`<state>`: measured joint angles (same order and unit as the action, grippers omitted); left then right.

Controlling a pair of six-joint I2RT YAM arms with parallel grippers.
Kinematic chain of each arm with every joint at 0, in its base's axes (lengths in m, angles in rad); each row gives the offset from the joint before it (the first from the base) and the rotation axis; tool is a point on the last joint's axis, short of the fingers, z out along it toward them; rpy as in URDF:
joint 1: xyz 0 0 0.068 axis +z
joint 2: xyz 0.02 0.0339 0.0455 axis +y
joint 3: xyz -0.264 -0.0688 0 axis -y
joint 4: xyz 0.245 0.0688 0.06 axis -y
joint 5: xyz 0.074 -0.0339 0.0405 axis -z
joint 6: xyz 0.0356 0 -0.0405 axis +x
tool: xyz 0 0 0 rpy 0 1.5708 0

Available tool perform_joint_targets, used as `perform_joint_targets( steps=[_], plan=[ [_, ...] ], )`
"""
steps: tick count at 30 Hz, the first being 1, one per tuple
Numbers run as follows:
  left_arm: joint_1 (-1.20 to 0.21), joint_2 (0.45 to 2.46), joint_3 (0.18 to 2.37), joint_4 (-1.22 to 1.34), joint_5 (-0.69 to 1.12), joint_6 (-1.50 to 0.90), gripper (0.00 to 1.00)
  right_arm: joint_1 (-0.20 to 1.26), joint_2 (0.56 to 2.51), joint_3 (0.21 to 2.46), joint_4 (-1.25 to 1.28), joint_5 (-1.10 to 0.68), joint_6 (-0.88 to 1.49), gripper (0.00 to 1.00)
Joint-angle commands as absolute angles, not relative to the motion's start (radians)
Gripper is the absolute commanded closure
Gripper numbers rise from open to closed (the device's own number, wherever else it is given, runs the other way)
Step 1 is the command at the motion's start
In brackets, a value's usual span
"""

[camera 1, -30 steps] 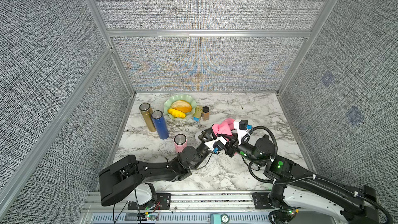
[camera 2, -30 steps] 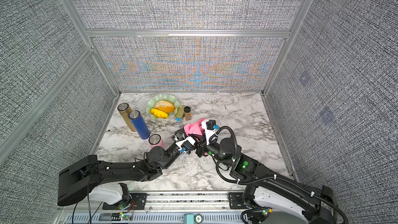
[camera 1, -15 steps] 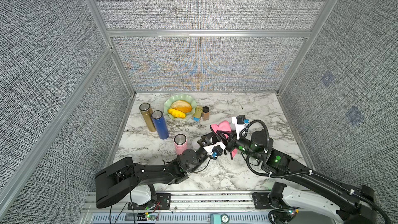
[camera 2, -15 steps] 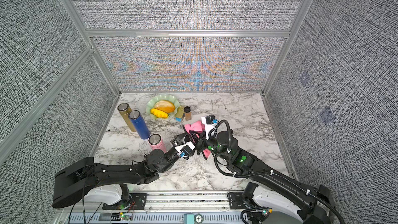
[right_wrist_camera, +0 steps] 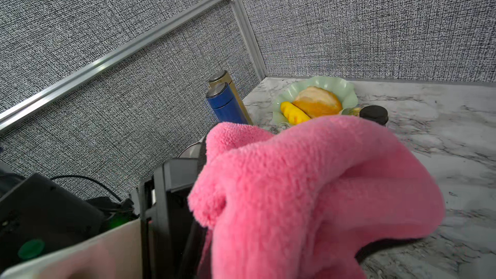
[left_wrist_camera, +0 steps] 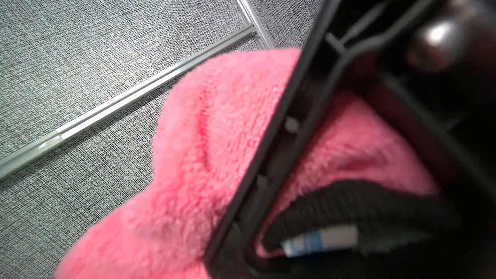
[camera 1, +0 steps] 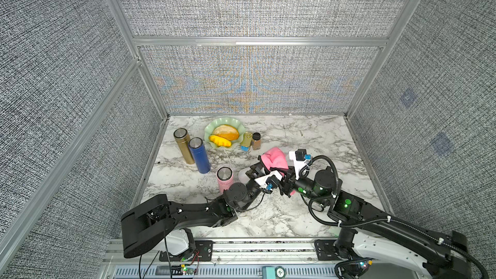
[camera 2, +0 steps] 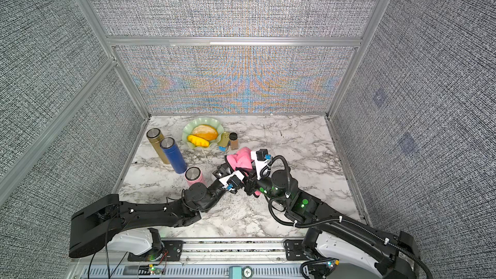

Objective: Wipe the surface of the thermos
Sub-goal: Wipe the dirt from the surface of the thermos.

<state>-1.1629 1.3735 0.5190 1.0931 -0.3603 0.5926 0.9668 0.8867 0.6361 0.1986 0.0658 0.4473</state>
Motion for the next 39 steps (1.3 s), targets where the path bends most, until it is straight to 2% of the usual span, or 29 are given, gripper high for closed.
perform_joint_targets(
  steps=[1, 8, 11, 14, 19, 22, 26, 29, 31, 34, 39],
  plan=[
    [-1.163, 1.339, 0.511, 1.406, -0.262, 0.574, 1.00, 0.944, 0.910, 0.635, -0.036, 0.121, 0.461, 1.00],
    [-1.170, 1.305, 0.469, 1.410, -0.170, 0.568, 1.00, 0.878, 0.954, 0.675, -0.035, 0.112, 0.470, 1.00],
    [-1.169, 1.316, 0.488, 1.413, -0.225, 0.571, 1.00, 0.926, 0.947, 0.666, 0.017, 0.032, 0.441, 1.00],
    [-1.164, 1.340, 0.512, 1.413, -0.285, 0.581, 1.00, 1.010, 0.932, 0.668, 0.037, 0.036, 0.409, 1.00],
    [-1.163, 1.365, 0.535, 1.404, -0.299, 0.582, 1.00, 1.025, 0.954, 0.666, 0.065, 0.029, 0.409, 1.00],
    [-1.163, 1.353, 0.527, 1.395, -0.276, 0.568, 1.00, 0.989, 0.977, 0.672, 0.022, 0.119, 0.439, 1.00],
    [-1.163, 1.325, 0.507, 1.394, -0.241, 0.556, 1.00, 0.862, 0.959, 0.636, 0.020, 0.096, 0.488, 1.00],
    [-1.163, 1.314, 0.499, 1.390, -0.234, 0.547, 1.00, 0.846, 0.930, 0.615, 0.044, 0.065, 0.469, 1.00],
    [-1.163, 1.314, 0.501, 1.391, -0.242, 0.549, 1.00, 0.884, 0.917, 0.605, 0.089, 0.003, 0.432, 1.00],
    [-1.163, 1.325, 0.511, 1.394, -0.264, 0.559, 1.00, 1.000, 0.915, 0.619, 0.094, 0.084, 0.390, 1.00],
    [-1.163, 1.325, 0.511, 1.390, -0.261, 0.554, 1.00, 1.028, 0.929, 0.614, 0.134, 0.038, 0.398, 1.00]
  ],
)
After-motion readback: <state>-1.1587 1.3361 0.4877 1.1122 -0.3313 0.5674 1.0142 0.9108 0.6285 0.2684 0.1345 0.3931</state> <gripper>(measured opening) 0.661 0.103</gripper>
